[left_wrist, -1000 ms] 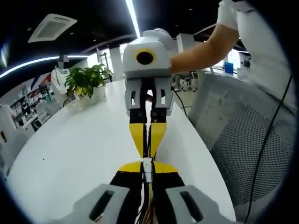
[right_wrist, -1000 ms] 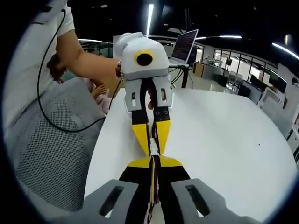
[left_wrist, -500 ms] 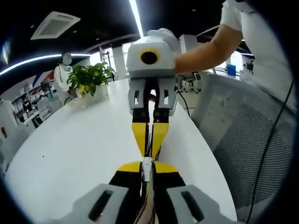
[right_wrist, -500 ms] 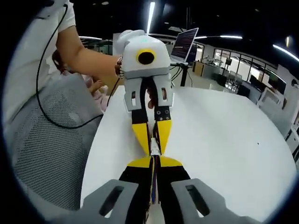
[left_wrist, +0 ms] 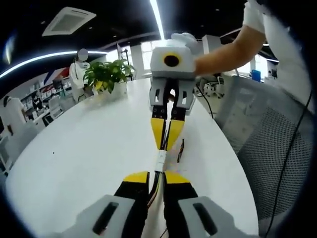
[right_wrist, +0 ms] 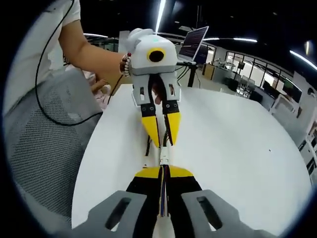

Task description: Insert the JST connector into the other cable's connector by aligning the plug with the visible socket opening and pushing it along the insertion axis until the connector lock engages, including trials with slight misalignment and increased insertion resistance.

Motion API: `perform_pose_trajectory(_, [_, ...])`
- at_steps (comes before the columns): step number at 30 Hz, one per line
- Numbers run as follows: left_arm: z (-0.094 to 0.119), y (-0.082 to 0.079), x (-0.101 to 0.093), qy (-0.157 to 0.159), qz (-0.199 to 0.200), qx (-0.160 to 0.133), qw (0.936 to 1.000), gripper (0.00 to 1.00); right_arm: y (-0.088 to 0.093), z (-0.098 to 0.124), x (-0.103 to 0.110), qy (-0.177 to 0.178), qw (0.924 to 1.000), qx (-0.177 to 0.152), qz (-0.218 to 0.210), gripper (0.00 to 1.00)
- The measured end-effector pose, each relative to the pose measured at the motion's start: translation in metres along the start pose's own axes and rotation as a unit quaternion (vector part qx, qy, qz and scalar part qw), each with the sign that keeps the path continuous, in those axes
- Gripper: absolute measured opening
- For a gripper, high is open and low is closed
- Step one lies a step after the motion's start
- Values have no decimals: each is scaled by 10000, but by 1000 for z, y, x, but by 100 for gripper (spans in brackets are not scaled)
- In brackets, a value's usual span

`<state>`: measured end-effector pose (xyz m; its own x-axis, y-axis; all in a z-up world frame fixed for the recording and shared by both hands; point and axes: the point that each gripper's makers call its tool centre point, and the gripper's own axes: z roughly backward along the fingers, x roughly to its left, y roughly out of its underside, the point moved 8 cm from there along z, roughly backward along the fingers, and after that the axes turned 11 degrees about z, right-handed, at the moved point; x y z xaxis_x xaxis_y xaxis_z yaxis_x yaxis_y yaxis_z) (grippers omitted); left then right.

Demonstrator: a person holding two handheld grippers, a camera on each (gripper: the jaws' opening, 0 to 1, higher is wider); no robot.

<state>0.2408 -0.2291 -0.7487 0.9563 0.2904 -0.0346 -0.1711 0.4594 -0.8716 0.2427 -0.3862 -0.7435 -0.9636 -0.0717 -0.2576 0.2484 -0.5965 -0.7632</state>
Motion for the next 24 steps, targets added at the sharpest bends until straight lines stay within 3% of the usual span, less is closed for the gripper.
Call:
perform_pose_trajectory(14, [-16,18,25,-260,202,197,9993,4,21,-12,-24,7,10000,37,-25,1])
perform_pose_trajectory(24, [-26,27,35,-245,345,258,9988,3,38,-27,-33,-78,9999,55,-89,1])
